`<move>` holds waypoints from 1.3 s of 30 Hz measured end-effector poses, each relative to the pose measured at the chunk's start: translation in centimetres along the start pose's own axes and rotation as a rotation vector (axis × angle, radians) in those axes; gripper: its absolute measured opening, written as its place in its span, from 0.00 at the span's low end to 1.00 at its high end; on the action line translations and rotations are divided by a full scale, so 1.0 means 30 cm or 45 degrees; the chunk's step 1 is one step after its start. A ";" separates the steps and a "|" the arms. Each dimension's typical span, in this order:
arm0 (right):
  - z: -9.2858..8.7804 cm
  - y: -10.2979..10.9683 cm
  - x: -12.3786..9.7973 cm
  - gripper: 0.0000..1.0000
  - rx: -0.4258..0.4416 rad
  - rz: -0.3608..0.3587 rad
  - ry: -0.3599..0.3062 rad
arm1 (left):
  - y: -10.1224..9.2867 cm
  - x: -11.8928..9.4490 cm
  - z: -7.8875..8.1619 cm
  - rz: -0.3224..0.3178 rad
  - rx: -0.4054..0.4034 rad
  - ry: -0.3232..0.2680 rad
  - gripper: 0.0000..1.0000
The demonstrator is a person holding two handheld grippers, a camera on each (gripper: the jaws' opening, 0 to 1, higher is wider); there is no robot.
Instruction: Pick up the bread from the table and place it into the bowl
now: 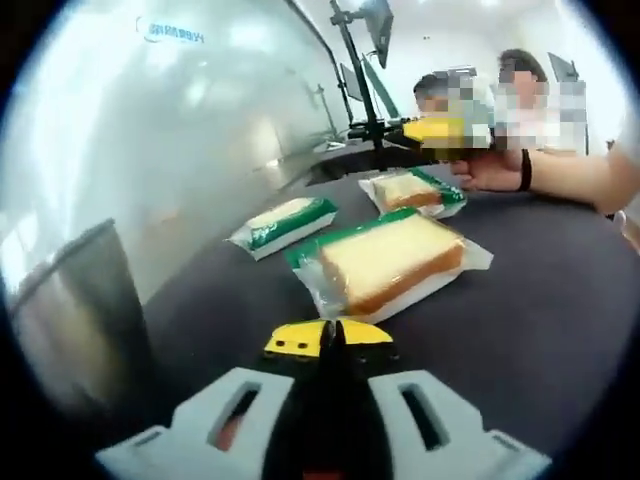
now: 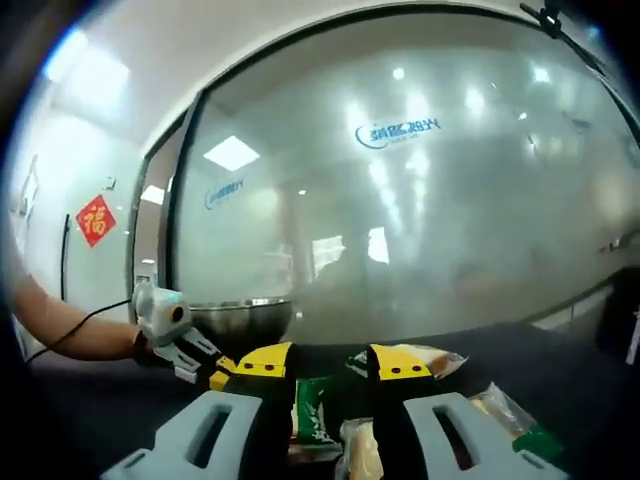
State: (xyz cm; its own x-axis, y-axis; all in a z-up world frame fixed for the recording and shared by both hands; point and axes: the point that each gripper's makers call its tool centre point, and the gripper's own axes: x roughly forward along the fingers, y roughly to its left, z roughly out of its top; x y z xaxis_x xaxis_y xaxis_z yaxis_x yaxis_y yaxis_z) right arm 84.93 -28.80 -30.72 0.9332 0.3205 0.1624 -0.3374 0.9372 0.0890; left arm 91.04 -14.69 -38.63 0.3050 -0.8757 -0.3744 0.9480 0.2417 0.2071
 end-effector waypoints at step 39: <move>-0.065 0.181 -0.011 0.27 -0.042 0.409 0.130 | -0.271 -0.164 -0.056 -0.322 0.140 -0.004 0.00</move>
State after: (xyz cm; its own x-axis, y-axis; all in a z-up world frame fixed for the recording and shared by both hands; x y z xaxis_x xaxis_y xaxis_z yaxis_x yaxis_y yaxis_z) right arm 83.03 -23.56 -32.21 0.7880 0.6108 0.0776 -0.6136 0.7894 0.0173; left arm 81.99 -11.65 -40.01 0.0593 -0.9036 -0.4242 0.9785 -0.0316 0.2040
